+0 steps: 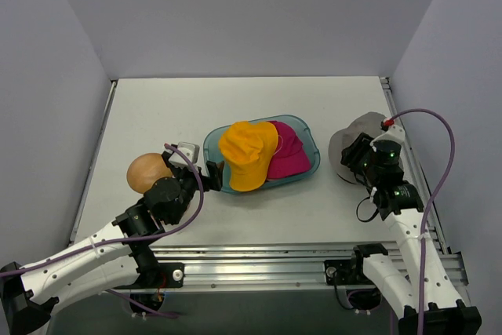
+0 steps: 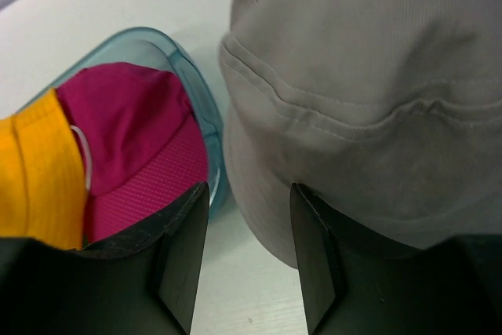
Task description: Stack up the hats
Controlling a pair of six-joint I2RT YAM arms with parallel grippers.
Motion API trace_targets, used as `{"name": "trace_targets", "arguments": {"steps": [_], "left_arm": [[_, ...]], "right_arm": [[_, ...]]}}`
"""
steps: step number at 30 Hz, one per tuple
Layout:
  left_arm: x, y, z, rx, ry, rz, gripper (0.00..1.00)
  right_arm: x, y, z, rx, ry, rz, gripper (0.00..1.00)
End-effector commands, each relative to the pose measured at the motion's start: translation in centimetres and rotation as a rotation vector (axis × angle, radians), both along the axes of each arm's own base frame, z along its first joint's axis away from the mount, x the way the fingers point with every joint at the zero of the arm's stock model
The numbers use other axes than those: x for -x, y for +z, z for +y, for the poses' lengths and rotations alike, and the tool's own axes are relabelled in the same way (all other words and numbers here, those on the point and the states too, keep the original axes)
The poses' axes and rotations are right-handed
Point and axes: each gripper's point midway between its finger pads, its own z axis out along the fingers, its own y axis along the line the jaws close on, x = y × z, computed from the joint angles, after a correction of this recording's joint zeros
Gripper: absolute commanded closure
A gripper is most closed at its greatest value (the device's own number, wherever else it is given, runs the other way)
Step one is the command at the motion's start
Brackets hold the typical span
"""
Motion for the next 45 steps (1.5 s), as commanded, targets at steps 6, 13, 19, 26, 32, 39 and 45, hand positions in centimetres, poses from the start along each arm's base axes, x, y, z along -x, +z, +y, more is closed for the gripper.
{"name": "trace_targets", "arguments": {"steps": [6, 13, 19, 26, 32, 39, 45], "left_arm": [[-0.2, 2.8, -0.3, 0.067, -0.002, -0.05, 0.06], [-0.2, 2.8, -0.3, 0.068, 0.001, -0.051, 0.06], [-0.2, 2.8, -0.3, 0.067, 0.002, -0.051, 0.06], [-0.2, 2.8, -0.2, 0.068, 0.005, -0.052, 0.06], [-0.2, 2.7, -0.2, 0.066, 0.008, -0.05, 0.06], [-0.2, 3.0, 0.5, 0.074, 0.031, -0.058, 0.06], [0.1, 3.2, 0.8, 0.092, 0.027, -0.071, 0.06]], "right_arm": [[0.0, -2.9, -0.8, -0.001, -0.07, 0.018, 0.58], [0.0, -4.1, -0.6, -0.025, -0.09, 0.021, 0.58], [-0.5, -3.7, -0.3, -0.014, -0.084, 0.032, 0.57], [-1.1, -0.4, 3.3, -0.024, 0.041, -0.027, 0.57], [-1.8, 2.7, 9.4, 0.011, 0.16, -0.075, 0.56], [-4.0, 5.4, 17.6, 0.144, 0.318, -0.124, 0.51], [-7.3, 5.6, 22.5, 0.228, 0.413, -0.111, 0.51]]}}
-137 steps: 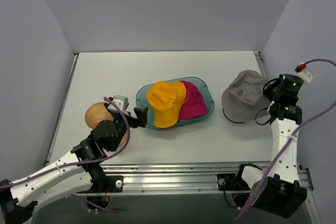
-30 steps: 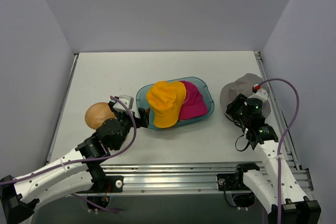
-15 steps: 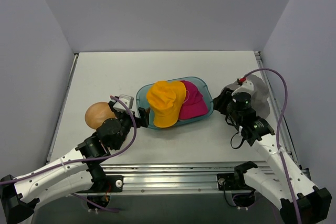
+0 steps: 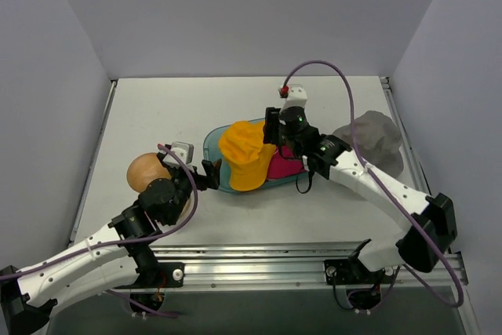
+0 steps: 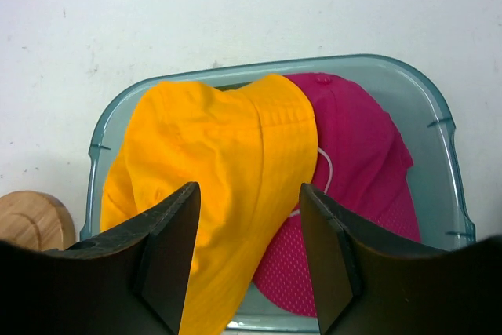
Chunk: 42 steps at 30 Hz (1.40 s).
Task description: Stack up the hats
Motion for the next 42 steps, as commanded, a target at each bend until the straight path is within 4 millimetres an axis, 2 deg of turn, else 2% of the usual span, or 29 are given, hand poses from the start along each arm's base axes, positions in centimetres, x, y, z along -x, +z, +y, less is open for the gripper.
{"name": "trace_targets", "arguments": {"steps": [1, 2, 3, 4, 5, 6, 7, 9, 10, 11, 13, 19, 26, 29, 30, 31, 33, 35, 36, 42], "left_arm": [[-0.1, 2.2, 0.2, 0.061, 0.014, -0.048, 0.06], [-0.1, 2.2, 0.3, 0.058, 0.017, -0.047, 0.06], [-0.2, 2.2, 0.3, 0.057, 0.02, -0.046, 0.06], [-0.2, 2.1, 0.2, 0.055, 0.02, -0.045, 0.06], [-0.2, 2.2, 0.2, 0.055, 0.02, -0.045, 0.06], [-0.2, 2.3, 0.3, 0.058, 0.022, -0.047, 0.06], [-0.1, 2.2, 0.3, 0.055, 0.022, -0.045, 0.06], [0.0, 2.5, 0.5, 0.066, 0.019, -0.052, 0.06], [0.0, 2.4, 0.5, 0.064, 0.02, -0.051, 0.06], [0.1, 2.5, 0.6, 0.068, 0.019, -0.053, 0.06], [0.1, 2.6, 0.7, 0.075, 0.019, -0.057, 0.06], [0.2, 2.6, 0.7, 0.076, 0.019, -0.057, 0.06], [0.1, 2.5, 0.6, 0.072, 0.02, -0.053, 0.06], [0.1, 2.6, 0.6, 0.072, 0.022, -0.053, 0.06], [0.1, 2.5, 0.6, 0.071, 0.022, -0.052, 0.06], [0.0, 2.4, 0.6, 0.069, 0.023, -0.051, 0.06], [0.0, 2.4, 0.6, 0.067, 0.023, -0.05, 0.06], [0.0, 2.4, 0.5, 0.066, 0.023, -0.049, 0.06], [0.0, 2.3, 0.5, 0.065, 0.023, -0.048, 0.06], [-0.1, 2.3, 0.4, 0.061, 0.023, -0.046, 0.06]], "right_arm": [[-2.3, 2.4, 2.2, 0.047, 0.03, -0.072, 0.51], [-2.7, 1.3, 3.3, 0.077, 0.051, -0.052, 0.51], [-2.5, 1.3, 4.5, 0.102, 0.086, -0.059, 0.51], [-2.7, 2.1, 5.2, 0.106, 0.096, -0.069, 0.51], [-3.1, 1.0, 5.9, 0.132, 0.105, -0.049, 0.5], [-2.8, 0.7, 6.7, 0.151, 0.13, -0.039, 0.51], [-3.0, 1.6, 7.5, 0.148, 0.139, -0.052, 0.5], [-2.9, 0.4, 8.6, 0.187, 0.156, -0.032, 0.5], [-2.8, 0.9, 9.4, 0.191, 0.172, -0.045, 0.49], [-2.8, 0.0, 9.9, 0.213, 0.18, -0.032, 0.49], [-2.9, -0.7, 10.3, 0.229, 0.191, -0.017, 0.48], [-3.0, -4.8, 10.9, 0.298, 0.22, 0.053, 0.48], [-2.5, -7.2, 11.0, 0.382, 0.237, 0.082, 0.48], [-2.8, -7.7, 10.4, 0.423, 0.203, 0.083, 0.54], [-3.0, -7.6, 10.0, 0.432, 0.18, 0.075, 0.57], [-3.1, -7.4, 9.8, 0.435, 0.17, 0.071, 0.65], [-3.3, -6.8, 9.5, 0.439, 0.147, 0.058, 0.75], [-3.6, -5.1, 9.3, 0.422, 0.127, 0.032, 0.96], [-3.6, -4.4, 9.1, 0.421, 0.118, 0.025, 1.0], [-3.5, 3.1, 7.1, 0.367, 0.04, -0.08, 1.0]]}}
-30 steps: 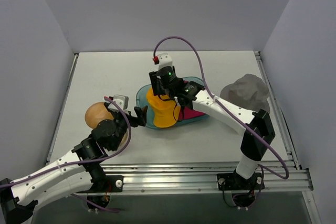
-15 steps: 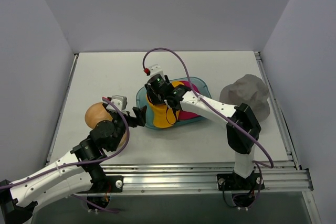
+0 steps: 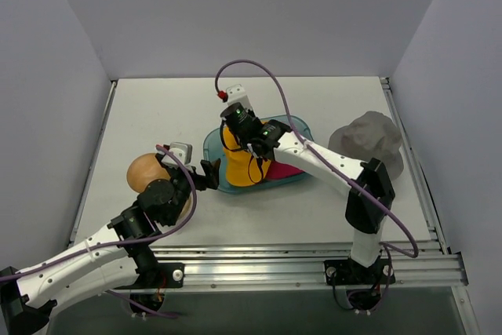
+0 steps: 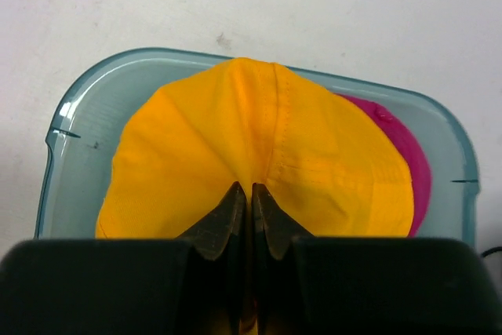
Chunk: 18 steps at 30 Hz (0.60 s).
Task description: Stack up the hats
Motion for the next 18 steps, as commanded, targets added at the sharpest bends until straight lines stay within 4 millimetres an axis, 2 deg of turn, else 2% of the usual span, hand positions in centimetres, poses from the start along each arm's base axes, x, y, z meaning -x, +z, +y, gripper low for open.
{"name": "trace_targets", "arguments": {"steps": [1, 3, 9, 17, 18], "left_arm": [[-0.1, 1.9, 0.0, 0.049, 0.009, -0.037, 0.06], [-0.1, 1.8, 0.0, 0.048, 0.006, -0.037, 0.06], [-0.2, 1.7, -0.2, 0.041, 0.004, -0.032, 0.06], [-0.2, 1.5, -0.2, 0.037, 0.007, -0.03, 0.06], [-0.2, 1.7, -0.2, 0.04, 0.007, -0.031, 0.06]], "right_arm": [[0.3, 10.0, -2.8, -0.077, -0.082, -0.17, 1.0], [0.8, 12.5, -4.3, -0.104, -0.108, -0.206, 1.0], [1.2, 17.5, -9.0, -0.208, -0.178, -0.28, 1.0], [0.5, 20.2, -13.6, -0.257, -0.237, -0.321, 1.0], [0.4, 20.9, -15.1, -0.252, -0.269, -0.342, 1.0]]}}
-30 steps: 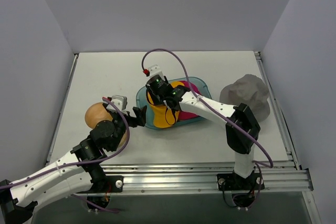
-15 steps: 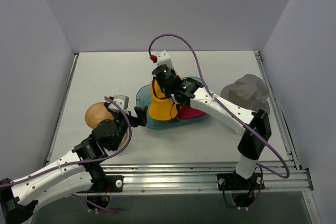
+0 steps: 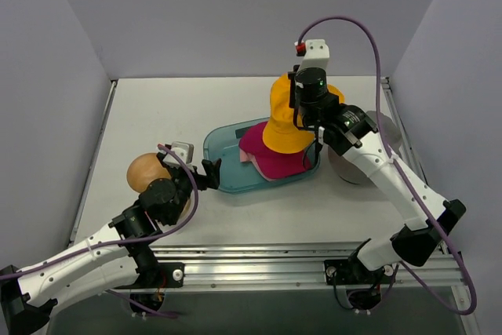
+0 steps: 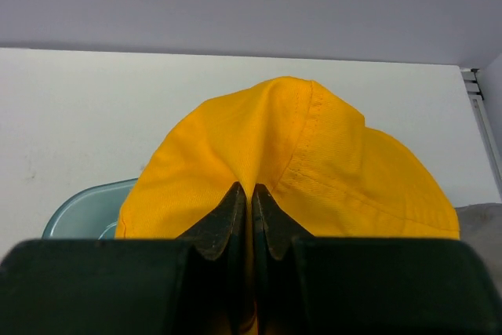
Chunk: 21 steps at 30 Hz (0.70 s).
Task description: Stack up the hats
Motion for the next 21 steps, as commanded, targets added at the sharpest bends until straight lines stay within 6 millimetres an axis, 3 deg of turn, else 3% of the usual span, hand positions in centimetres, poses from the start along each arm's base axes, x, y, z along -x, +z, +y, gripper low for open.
{"name": "trace_targets", "arguments": {"steps": [1, 3, 4, 6, 7, 12, 15, 21], "left_arm": [[-0.1, 1.9, 0.0, 0.049, 0.007, -0.037, 0.06], [-0.2, 1.8, -0.1, 0.045, 0.006, -0.035, 0.06], [-0.1, 1.9, -0.1, 0.047, 0.006, -0.036, 0.06], [-0.1, 2.0, -0.1, 0.047, 0.004, -0.036, 0.06], [-0.1, 2.0, -0.2, 0.047, 0.003, -0.036, 0.06], [0.0, 1.9, -0.2, 0.049, -0.002, -0.037, 0.06], [-0.1, 2.0, -0.3, 0.049, -0.005, -0.037, 0.06], [0.0, 2.1, -0.3, 0.051, -0.008, -0.037, 0.06]], "right_arm": [[0.1, 2.3, -2.9, 0.0, -0.056, -0.04, 1.0], [0.3, 3.7, -5.2, -0.008, -0.106, -0.069, 1.0], [0.0, 3.9, -7.3, 0.003, -0.169, -0.079, 1.0], [0.0, 3.5, -9.5, 0.005, -0.22, -0.068, 1.0], [-0.5, 3.2, -12.0, 0.0, -0.28, -0.055, 1.0], [1.1, 2.0, -17.7, -0.036, -0.43, -0.025, 1.0], [1.5, 1.5, -20.2, -0.043, -0.49, -0.019, 1.0], [1.9, -1.6, -22.5, -0.063, -0.539, 0.049, 1.0]]}}
